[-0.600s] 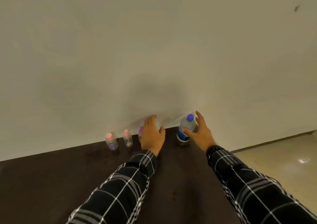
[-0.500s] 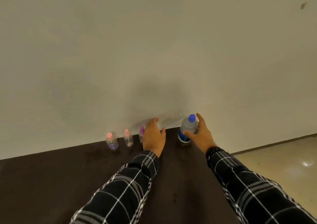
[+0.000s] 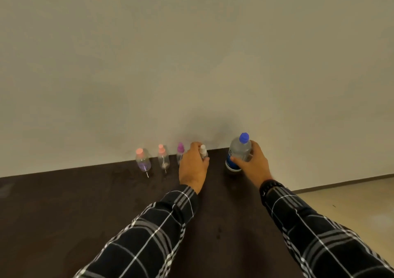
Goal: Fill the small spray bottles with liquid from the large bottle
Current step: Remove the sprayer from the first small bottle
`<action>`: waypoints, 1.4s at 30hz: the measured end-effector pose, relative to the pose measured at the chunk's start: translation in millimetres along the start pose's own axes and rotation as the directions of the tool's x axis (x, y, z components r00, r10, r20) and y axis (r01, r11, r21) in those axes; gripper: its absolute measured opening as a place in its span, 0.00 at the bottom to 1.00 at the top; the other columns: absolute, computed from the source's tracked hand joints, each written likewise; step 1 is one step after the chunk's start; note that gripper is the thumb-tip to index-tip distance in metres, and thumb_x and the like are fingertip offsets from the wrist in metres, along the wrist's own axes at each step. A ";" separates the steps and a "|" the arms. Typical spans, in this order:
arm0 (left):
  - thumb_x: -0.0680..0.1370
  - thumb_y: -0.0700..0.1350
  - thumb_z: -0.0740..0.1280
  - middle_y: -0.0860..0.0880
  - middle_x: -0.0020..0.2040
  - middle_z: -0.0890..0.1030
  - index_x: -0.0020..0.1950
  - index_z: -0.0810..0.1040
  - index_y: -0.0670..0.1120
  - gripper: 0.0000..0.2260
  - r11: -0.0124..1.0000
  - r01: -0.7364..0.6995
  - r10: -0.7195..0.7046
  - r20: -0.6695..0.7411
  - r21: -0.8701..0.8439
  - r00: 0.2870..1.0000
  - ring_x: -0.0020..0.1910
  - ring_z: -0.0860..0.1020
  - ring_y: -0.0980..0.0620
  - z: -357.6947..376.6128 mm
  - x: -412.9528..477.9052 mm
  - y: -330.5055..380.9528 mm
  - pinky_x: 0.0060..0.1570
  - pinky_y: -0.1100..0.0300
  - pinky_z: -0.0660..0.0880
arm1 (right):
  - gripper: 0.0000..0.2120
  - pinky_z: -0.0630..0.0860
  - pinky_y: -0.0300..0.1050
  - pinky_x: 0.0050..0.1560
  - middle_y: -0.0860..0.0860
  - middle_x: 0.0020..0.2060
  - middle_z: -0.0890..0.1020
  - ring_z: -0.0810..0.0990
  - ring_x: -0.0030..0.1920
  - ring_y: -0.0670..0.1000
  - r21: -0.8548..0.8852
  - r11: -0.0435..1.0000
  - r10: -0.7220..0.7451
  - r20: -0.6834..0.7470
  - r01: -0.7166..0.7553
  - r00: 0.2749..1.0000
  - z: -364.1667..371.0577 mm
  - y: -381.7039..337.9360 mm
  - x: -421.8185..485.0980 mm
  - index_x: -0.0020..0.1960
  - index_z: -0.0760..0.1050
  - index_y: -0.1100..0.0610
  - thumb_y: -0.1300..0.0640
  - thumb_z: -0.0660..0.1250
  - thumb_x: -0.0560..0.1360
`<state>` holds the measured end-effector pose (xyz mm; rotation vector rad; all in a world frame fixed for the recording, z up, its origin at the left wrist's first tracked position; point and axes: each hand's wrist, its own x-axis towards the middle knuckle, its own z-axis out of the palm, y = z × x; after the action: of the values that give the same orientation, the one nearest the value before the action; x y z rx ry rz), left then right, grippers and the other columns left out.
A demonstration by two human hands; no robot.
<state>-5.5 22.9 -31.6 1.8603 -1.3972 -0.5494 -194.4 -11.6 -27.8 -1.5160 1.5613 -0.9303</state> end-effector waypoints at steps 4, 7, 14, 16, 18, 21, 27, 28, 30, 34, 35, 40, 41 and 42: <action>0.78 0.47 0.72 0.51 0.56 0.81 0.64 0.73 0.51 0.16 0.995 -0.096 0.096 -0.014 -0.014 0.995 0.55 0.80 0.52 -28.9 -35.3 -16.1 0.57 0.55 0.78 | 0.33 0.72 0.41 0.59 0.44 0.62 0.75 0.74 0.61 0.46 0.013 0.999 -0.046 0.110 0.045 0.993 6.6 -2.6 -35.6 0.71 0.66 0.50 0.53 0.78 0.71; 0.77 0.48 0.73 0.52 0.55 0.82 0.63 0.75 0.51 0.16 0.993 -0.115 0.115 -0.044 -0.009 0.992 0.54 0.81 0.53 -56.0 -66.7 -40.5 0.57 0.53 0.80 | 0.33 0.71 0.41 0.60 0.40 0.61 0.73 0.73 0.61 0.44 0.040 0.996 -0.080 0.184 0.074 0.980 17.3 -5.5 -61.7 0.70 0.65 0.45 0.54 0.78 0.71; 0.75 0.46 0.76 0.55 0.59 0.81 0.66 0.78 0.50 0.20 0.988 -0.143 0.148 -0.107 0.054 0.983 0.57 0.79 0.60 -122.1 -139.2 -103.7 0.60 0.62 0.78 | 0.36 0.69 0.31 0.55 0.39 0.63 0.75 0.74 0.61 0.41 0.049 0.980 -0.200 0.304 0.195 0.931 51.9 -18.0 -111.4 0.73 0.66 0.47 0.51 0.78 0.70; 0.75 0.46 0.76 0.57 0.60 0.79 0.67 0.78 0.51 0.21 0.985 -0.153 0.162 -0.116 0.082 0.980 0.57 0.78 0.61 -134.8 -154.6 -116.2 0.60 0.66 0.77 | 0.35 0.71 0.30 0.54 0.38 0.62 0.76 0.75 0.61 0.40 0.060 0.971 -0.238 0.327 0.232 0.915 58.9 -21.2 -121.6 0.72 0.67 0.45 0.51 0.79 0.69; 0.75 0.46 0.76 0.59 0.60 0.78 0.68 0.77 0.51 0.22 0.986 -0.141 0.151 -0.113 0.091 0.982 0.58 0.78 0.61 -143.8 -167.4 -128.4 0.61 0.65 0.76 | 0.34 0.71 0.31 0.54 0.37 0.61 0.76 0.75 0.61 0.39 0.063 0.964 -0.265 0.354 0.260 0.897 65.9 -22.0 -132.0 0.71 0.68 0.44 0.51 0.79 0.69; 0.75 0.47 0.75 0.57 0.63 0.78 0.71 0.76 0.52 0.24 0.989 -0.122 0.130 -0.093 0.086 0.987 0.60 0.78 0.59 -152.7 -184.4 -143.8 0.63 0.62 0.76 | 0.33 0.71 0.32 0.56 0.36 0.61 0.76 0.75 0.61 0.39 0.048 0.957 -0.282 0.400 0.287 0.872 75.0 -20.9 -147.2 0.69 0.68 0.43 0.51 0.79 0.69; 0.75 0.46 0.75 0.55 0.63 0.79 0.71 0.75 0.51 0.25 0.986 -0.127 0.138 -0.104 0.105 0.985 0.61 0.78 0.57 -165.7 -206.9 -160.1 0.63 0.56 0.78 | 0.34 0.73 0.33 0.58 0.37 0.62 0.76 0.75 0.61 0.38 0.021 0.944 -0.304 0.435 0.328 0.848 85.9 -13.9 -173.2 0.70 0.68 0.43 0.51 0.79 0.69; 0.75 0.46 0.75 0.55 0.62 0.79 0.71 0.76 0.51 0.24 0.984 -0.143 0.155 -0.111 0.108 0.982 0.60 0.79 0.57 -168.1 -210.5 -162.3 0.63 0.55 0.79 | 0.34 0.73 0.33 0.58 0.38 0.63 0.76 0.75 0.62 0.38 0.023 0.942 -0.311 0.439 0.336 0.843 86.5 -14.0 -177.2 0.70 0.68 0.44 0.51 0.79 0.69; 0.75 0.45 0.76 0.55 0.61 0.80 0.69 0.77 0.51 0.23 0.981 -0.156 0.169 -0.117 0.111 0.979 0.59 0.79 0.57 -170.6 -210.9 -166.5 0.62 0.55 0.79 | 0.35 0.73 0.34 0.59 0.39 0.64 0.76 0.76 0.63 0.41 0.017 0.941 -0.308 0.452 0.337 0.837 86.7 -13.5 -178.7 0.72 0.68 0.45 0.50 0.79 0.69; 0.75 0.45 0.76 0.57 0.59 0.80 0.68 0.78 0.52 0.22 0.982 -0.177 0.185 -0.150 0.063 0.971 0.56 0.80 0.59 -175.5 -216.4 -172.3 0.61 0.58 0.79 | 0.33 0.76 0.42 0.62 0.39 0.62 0.79 0.78 0.61 0.40 0.033 0.930 -0.344 0.437 0.367 0.831 83.2 -10.8 -190.6 0.70 0.70 0.42 0.47 0.79 0.69; 0.75 0.44 0.76 0.58 0.57 0.81 0.67 0.78 0.52 0.21 0.982 -0.181 0.186 -0.152 0.045 0.971 0.55 0.81 0.59 -175.6 -215.8 -172.8 0.60 0.59 0.80 | 0.32 0.76 0.42 0.62 0.39 0.61 0.80 0.79 0.60 0.40 0.031 0.927 -0.349 0.437 0.373 0.829 82.5 -11.0 -193.1 0.70 0.71 0.43 0.48 0.79 0.69; 0.75 0.45 0.76 0.57 0.53 0.83 0.64 0.80 0.52 0.18 0.982 -0.188 0.188 -0.138 0.012 0.972 0.51 0.82 0.60 -170.9 -229.0 -170.1 0.56 0.61 0.80 | 0.34 0.75 0.44 0.63 0.42 0.65 0.78 0.78 0.62 0.44 0.007 0.928 -0.337 0.444 0.373 0.830 79.1 -6.1 -212.8 0.72 0.69 0.44 0.45 0.78 0.70; 0.75 0.46 0.76 0.56 0.52 0.84 0.64 0.80 0.52 0.18 0.982 -0.184 0.187 -0.125 0.032 0.974 0.50 0.82 0.59 -170.5 -232.6 -168.9 0.56 0.60 0.81 | 0.34 0.75 0.46 0.64 0.43 0.65 0.78 0.78 0.63 0.45 -0.011 0.930 -0.323 0.452 0.366 0.832 77.5 -7.2 -215.4 0.72 0.69 0.44 0.44 0.77 0.70; 0.75 0.47 0.76 0.55 0.50 0.84 0.63 0.80 0.52 0.17 0.982 -0.180 0.185 -0.116 0.054 0.976 0.47 0.82 0.58 -170.8 -235.3 -167.6 0.55 0.57 0.81 | 0.35 0.75 0.48 0.65 0.43 0.66 0.77 0.77 0.63 0.46 -0.029 0.933 -0.306 0.459 0.358 0.834 76.0 -8.3 -216.9 0.73 0.68 0.45 0.44 0.77 0.70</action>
<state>146.5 319.4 -71.3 1.7454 -1.4905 -0.3119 -120.4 205.2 -48.1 -1.9639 1.0468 -0.6124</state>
